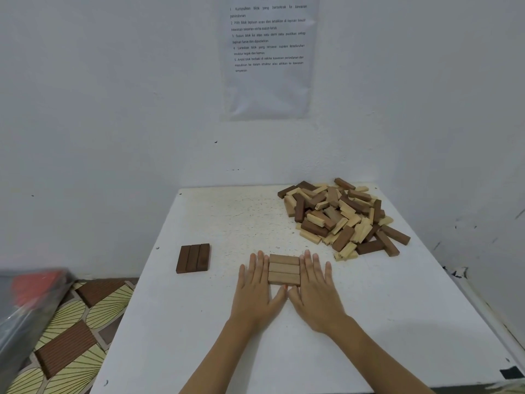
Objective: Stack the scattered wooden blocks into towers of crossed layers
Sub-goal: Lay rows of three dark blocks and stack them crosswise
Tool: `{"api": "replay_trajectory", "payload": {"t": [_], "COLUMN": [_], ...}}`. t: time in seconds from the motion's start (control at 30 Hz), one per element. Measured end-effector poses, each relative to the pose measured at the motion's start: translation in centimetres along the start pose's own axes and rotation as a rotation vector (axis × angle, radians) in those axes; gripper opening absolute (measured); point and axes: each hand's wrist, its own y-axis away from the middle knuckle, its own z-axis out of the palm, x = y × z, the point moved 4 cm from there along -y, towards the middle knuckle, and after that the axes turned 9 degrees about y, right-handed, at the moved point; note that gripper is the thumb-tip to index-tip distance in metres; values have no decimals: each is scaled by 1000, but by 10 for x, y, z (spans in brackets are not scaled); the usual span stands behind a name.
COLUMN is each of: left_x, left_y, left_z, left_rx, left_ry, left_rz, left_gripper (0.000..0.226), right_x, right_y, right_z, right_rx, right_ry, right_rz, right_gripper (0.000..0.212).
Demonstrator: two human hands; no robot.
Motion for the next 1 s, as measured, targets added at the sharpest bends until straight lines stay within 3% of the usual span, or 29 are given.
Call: {"api": "replay_trajectory", "payload": {"t": [0.33, 0.87, 1.0], "left_x": [-3, -4, -5], "left_y": [1, 3, 6], "left_z": [2, 3, -4], "left_rx": [29, 47, 72], "left_ry": [59, 61, 291], "left_rz": [4, -16, 28], "left_gripper": [85, 81, 80], "right_x": [2, 2, 6], "right_y": [3, 5, 7], "right_z": [1, -3, -6], "right_rx": [96, 56, 166], "right_ry": [39, -3, -248], "right_rz": [49, 56, -8], "right_gripper": [69, 80, 81]}}
